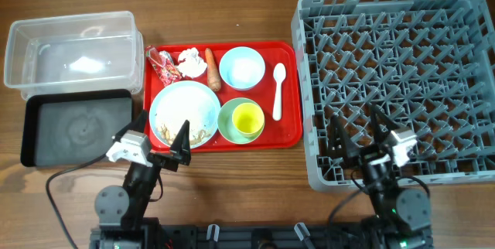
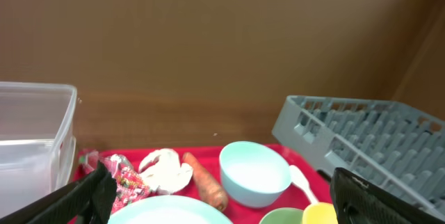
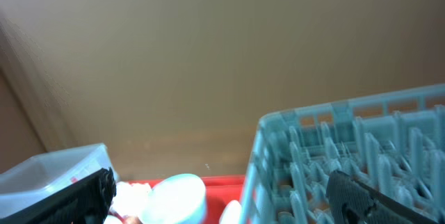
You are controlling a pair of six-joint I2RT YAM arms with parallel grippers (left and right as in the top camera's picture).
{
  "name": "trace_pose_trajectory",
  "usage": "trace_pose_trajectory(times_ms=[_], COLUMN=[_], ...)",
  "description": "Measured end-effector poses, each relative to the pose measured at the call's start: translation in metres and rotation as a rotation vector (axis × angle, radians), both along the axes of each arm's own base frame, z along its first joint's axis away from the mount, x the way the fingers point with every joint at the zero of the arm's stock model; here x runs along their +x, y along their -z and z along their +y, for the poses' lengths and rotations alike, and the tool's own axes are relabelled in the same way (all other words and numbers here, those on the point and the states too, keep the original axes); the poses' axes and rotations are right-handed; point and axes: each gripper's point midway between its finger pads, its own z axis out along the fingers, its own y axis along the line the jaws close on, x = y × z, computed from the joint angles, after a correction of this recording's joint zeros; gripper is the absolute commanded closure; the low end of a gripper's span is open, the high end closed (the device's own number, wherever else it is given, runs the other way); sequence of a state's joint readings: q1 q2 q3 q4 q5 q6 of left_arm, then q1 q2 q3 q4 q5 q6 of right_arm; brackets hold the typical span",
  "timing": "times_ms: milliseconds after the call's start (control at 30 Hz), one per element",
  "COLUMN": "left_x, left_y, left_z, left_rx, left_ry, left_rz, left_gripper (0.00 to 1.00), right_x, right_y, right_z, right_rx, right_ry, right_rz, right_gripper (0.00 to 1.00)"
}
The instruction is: Sort waste into correct bins and load items into the dishwasher rack
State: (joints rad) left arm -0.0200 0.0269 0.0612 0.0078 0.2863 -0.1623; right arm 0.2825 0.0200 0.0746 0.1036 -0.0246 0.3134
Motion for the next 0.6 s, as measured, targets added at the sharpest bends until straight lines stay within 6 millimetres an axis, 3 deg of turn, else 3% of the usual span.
trace_pose_trajectory(times_ms=[67,167,233,300,433,500,600], left_x=[-0.003,-0.006,0.003,0.017,0.048,0.065,0.080], left_y=[-0.013,-0.056,-0.076,-0.090,-0.093,-0.089,-0.074], left_z=[0.000,0.001,0.002,-0.001,-0.021,-0.037,-0.061], left_rx=[-0.001,-0.006,-0.009,-0.007,0.011,-0.014,-0.074], left_ry=[0.001,-0.004,-0.012,-0.005,0.062,0.117,0.214], left_rz=[0.051,0.150,0.270,0.443,0.721,0.816,0.905], left_gripper=[0.00,0.00,0.00,0.00,0.00,0.00,0.00], right_x=[-0.006,-0.010,-0.002,0.018,0.055,0.073,0.085], right_y=[-0.027,-0.074,-0.079,-0.077,-0.061,-0.047,-0.024], right_z=[0.002,0.005,0.009,0.016,0.029,0.036,0.042], right_rx=[0.001,-0.022,-0.055,-0.101,-0.177,-0.207,-0.231], right_ry=[-0.023,-0.047,-0.055,-0.063,-0.075,-0.083,-0.100], right_rz=[-0.014,0.056,0.178,0.355,0.627,0.751,0.861], right_gripper=[0.00,0.00,0.00,0.00,0.00,0.00,0.00])
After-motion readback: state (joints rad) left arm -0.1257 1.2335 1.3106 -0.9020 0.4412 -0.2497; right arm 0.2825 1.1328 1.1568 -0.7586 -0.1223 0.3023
